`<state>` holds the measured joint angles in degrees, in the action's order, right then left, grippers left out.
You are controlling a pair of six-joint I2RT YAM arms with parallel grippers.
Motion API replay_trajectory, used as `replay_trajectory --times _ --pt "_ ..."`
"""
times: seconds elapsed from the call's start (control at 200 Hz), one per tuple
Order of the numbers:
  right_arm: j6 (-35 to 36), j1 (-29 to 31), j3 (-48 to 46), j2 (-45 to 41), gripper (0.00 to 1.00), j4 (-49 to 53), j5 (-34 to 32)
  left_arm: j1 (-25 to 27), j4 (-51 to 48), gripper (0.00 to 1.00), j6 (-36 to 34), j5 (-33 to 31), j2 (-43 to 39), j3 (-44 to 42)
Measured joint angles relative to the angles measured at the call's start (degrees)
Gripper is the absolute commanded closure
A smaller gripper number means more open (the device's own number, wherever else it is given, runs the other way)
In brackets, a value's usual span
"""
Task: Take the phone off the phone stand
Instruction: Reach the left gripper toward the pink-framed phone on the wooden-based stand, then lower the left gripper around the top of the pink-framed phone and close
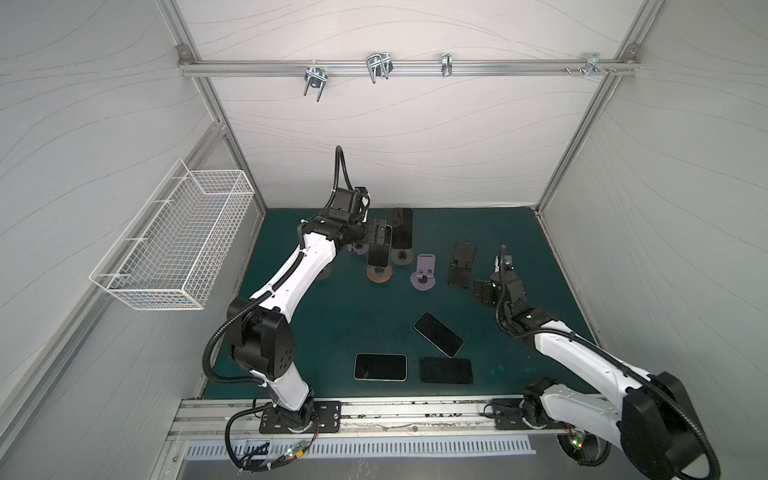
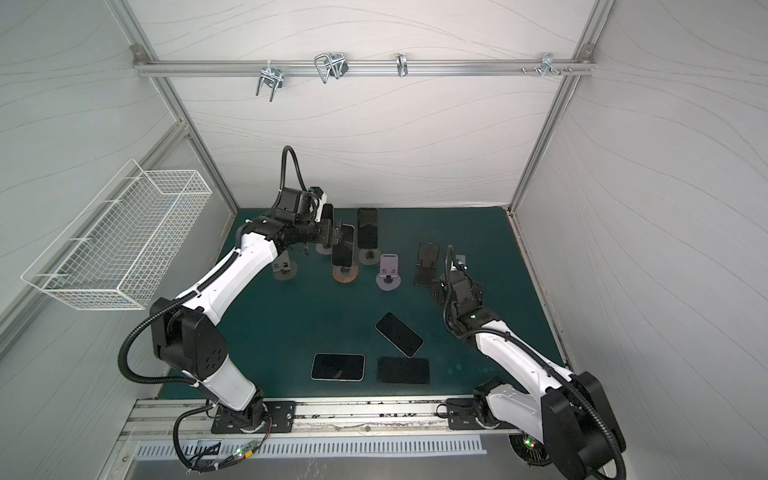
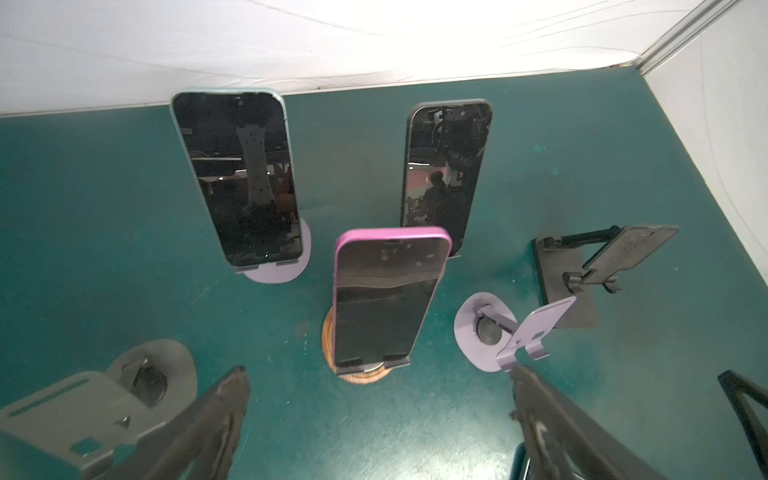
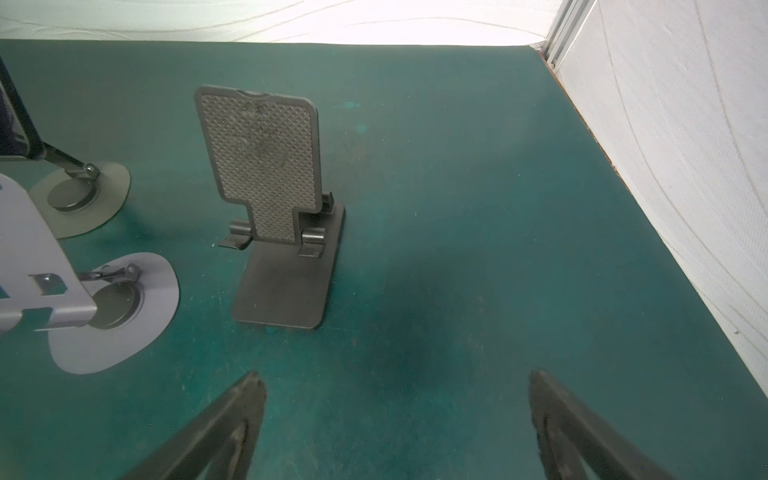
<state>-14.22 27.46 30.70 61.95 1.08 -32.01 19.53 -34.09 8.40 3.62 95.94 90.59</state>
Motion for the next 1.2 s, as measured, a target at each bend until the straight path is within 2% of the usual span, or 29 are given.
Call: replay_trajectory --times 0.405,1.041,1.201 --pt "-2.73 -5.95 0.00 -1.22 0.01 0.90 3.63 2.27 -0.94 0.00 0.48 -2.49 7.89 8.13" --pt "-3.98 -8.04 -0.68 -2.38 0.01 0.92 6.84 3.50 0.15 0.00 -0.50 -6.88 14.71 9.70" --pt "-4.00 -8.48 -0.68 -2.38 0.01 0.90 7.26 3.50 0.42 0.03 -0.76 -7.65 14.82 9.70"
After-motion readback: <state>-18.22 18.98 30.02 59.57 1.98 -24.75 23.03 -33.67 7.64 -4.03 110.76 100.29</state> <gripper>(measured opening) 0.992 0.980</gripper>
